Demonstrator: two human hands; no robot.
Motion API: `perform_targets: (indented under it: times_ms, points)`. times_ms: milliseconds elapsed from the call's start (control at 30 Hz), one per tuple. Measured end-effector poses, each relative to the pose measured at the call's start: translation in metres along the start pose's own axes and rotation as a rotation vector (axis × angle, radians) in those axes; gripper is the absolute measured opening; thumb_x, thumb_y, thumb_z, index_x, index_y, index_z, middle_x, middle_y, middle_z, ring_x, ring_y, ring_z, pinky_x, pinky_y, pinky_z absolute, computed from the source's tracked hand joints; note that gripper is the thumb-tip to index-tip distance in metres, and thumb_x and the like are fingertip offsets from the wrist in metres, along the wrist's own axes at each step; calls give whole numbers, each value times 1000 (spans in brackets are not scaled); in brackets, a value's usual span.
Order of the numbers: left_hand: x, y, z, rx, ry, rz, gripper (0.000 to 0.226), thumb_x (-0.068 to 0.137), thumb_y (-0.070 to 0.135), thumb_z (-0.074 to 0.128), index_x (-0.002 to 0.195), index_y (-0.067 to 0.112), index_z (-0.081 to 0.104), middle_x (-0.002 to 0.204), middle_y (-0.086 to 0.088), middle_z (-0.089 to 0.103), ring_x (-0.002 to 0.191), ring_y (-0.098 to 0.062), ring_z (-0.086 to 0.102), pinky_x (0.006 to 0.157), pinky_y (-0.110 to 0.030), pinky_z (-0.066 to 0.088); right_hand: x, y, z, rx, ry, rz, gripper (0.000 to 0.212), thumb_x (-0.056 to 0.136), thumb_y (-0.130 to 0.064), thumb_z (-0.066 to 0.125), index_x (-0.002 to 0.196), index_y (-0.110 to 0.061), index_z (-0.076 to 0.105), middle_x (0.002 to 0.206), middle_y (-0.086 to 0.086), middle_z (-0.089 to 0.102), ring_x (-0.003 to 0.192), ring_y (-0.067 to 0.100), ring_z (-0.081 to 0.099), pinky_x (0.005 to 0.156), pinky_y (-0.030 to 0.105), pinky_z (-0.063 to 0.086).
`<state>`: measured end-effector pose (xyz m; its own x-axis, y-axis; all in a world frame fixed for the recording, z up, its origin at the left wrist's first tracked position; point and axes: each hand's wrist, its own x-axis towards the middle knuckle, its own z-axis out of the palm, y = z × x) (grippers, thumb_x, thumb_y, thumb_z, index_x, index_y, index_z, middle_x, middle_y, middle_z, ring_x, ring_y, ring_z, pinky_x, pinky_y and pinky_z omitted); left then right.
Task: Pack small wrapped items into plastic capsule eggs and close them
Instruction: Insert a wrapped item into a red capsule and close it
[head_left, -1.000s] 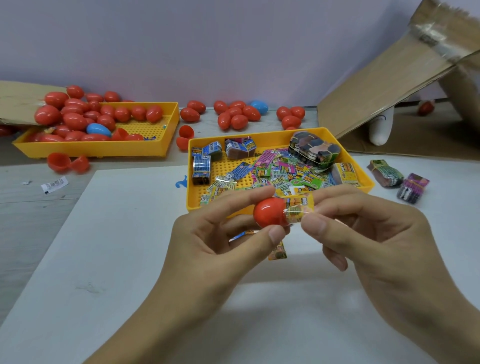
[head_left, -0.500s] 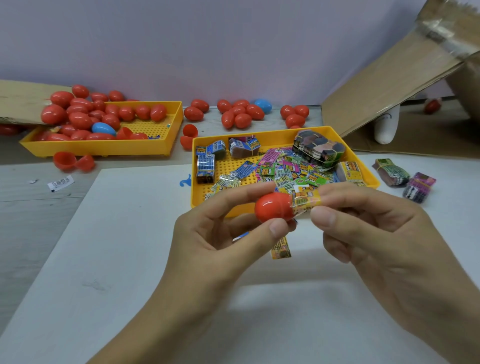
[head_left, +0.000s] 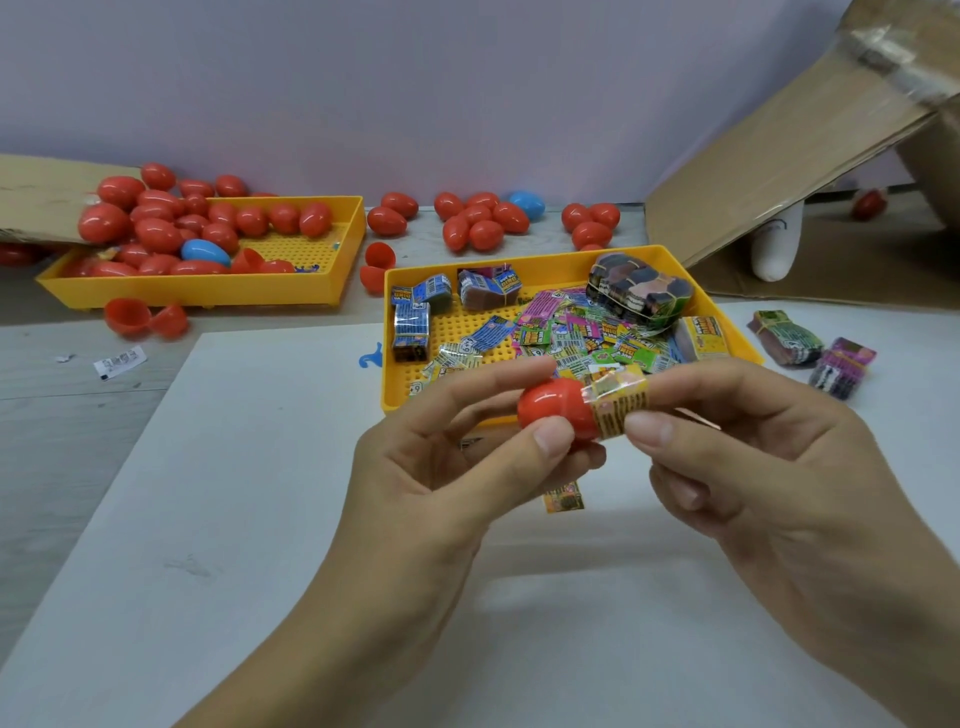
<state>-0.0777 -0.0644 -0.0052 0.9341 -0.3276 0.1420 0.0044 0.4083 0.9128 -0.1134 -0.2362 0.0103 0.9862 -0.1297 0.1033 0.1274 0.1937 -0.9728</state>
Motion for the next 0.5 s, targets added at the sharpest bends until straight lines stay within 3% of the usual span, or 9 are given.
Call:
perform_targets:
  times_ms: [367, 500]
  points:
    - [-1, 0, 1, 18, 37, -1, 27, 67, 17, 79, 94, 17, 77, 94, -14, 75, 76, -35, 75, 72, -29, 59, 0, 3, -3, -21, -1, -64, 19, 60, -26, 77, 78, -19, 77, 55, 1, 58, 46, 12, 49, 42, 19, 37]
    - [-1, -2, 3, 33, 54, 24, 20, 67, 16, 80, 86, 15, 76, 89, -11, 75, 75, -30, 75, 71, -37, 60, 0, 5, -3, -47, -35, -64, 35, 59, -40, 85, 84, -17, 77, 57, 0, 60, 48, 12, 51, 43, 20, 39]
